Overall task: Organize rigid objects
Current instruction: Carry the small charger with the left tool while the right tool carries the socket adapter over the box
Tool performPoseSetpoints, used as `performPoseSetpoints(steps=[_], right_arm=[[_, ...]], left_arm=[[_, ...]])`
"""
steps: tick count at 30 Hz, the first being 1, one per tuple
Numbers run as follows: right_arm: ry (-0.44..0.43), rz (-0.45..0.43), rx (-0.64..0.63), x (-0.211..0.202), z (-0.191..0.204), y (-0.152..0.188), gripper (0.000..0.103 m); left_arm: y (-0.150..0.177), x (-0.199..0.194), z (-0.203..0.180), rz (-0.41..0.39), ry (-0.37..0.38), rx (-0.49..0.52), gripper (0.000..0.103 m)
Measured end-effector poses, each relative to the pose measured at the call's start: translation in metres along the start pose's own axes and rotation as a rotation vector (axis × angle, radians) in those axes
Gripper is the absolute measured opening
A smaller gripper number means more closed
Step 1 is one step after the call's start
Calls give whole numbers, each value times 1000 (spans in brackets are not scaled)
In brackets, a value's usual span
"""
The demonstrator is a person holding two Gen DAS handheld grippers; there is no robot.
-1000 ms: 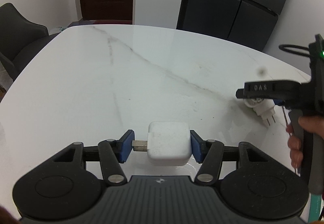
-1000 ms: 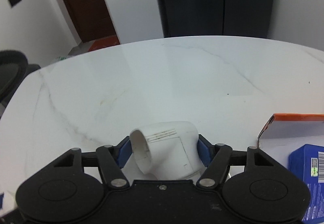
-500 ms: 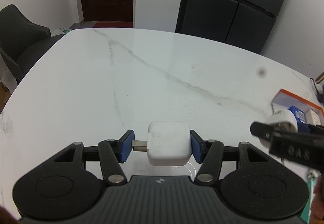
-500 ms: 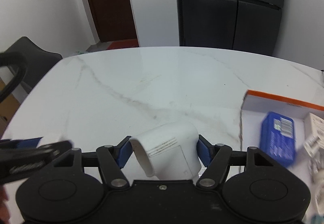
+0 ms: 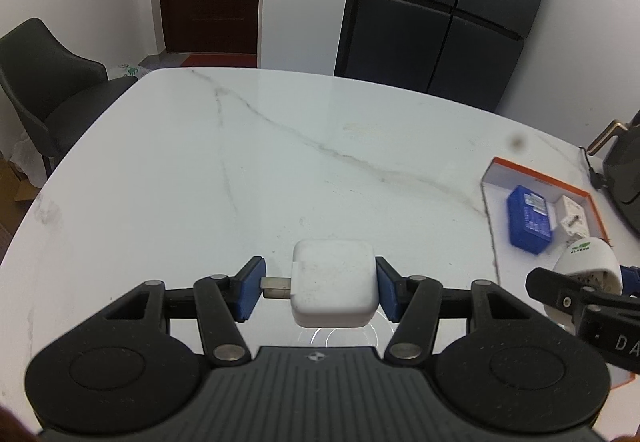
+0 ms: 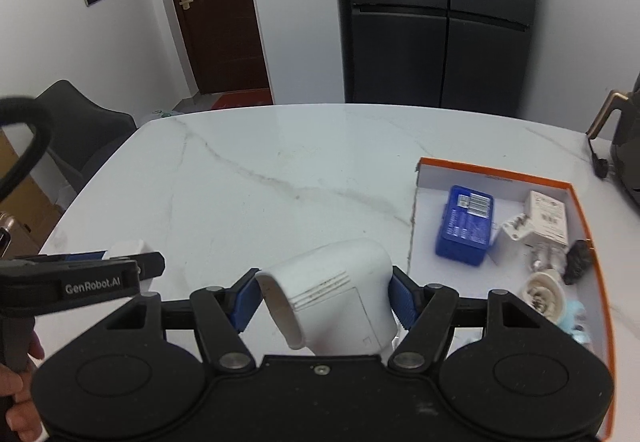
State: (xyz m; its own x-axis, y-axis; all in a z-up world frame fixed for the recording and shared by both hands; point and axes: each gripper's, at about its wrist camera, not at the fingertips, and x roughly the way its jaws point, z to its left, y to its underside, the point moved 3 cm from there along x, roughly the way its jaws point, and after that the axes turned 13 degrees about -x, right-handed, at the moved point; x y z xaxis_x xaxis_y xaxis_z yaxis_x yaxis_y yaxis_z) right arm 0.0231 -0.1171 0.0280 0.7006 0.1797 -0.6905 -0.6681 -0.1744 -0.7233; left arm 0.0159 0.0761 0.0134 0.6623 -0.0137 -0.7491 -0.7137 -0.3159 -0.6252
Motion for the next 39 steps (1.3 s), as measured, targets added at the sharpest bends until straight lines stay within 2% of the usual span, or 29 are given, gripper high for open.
performPoseSetpoints(steps=[9,17,27,39], right_arm=[[-6,-47,-18,-41,-4,10,80],[2,-81,-24,-58,-9,6,80],[4,-92,-18,-67,-21,12,80],[42,-92,24,-82,-50,26,80]], left_arm=[[7,-25,-13,-47,4,20,58],[12,-37,-29,-74,23,28,58],[18,-40,-43,-83,30,43,58],[33,-37,-79,-57,68,99,58]])
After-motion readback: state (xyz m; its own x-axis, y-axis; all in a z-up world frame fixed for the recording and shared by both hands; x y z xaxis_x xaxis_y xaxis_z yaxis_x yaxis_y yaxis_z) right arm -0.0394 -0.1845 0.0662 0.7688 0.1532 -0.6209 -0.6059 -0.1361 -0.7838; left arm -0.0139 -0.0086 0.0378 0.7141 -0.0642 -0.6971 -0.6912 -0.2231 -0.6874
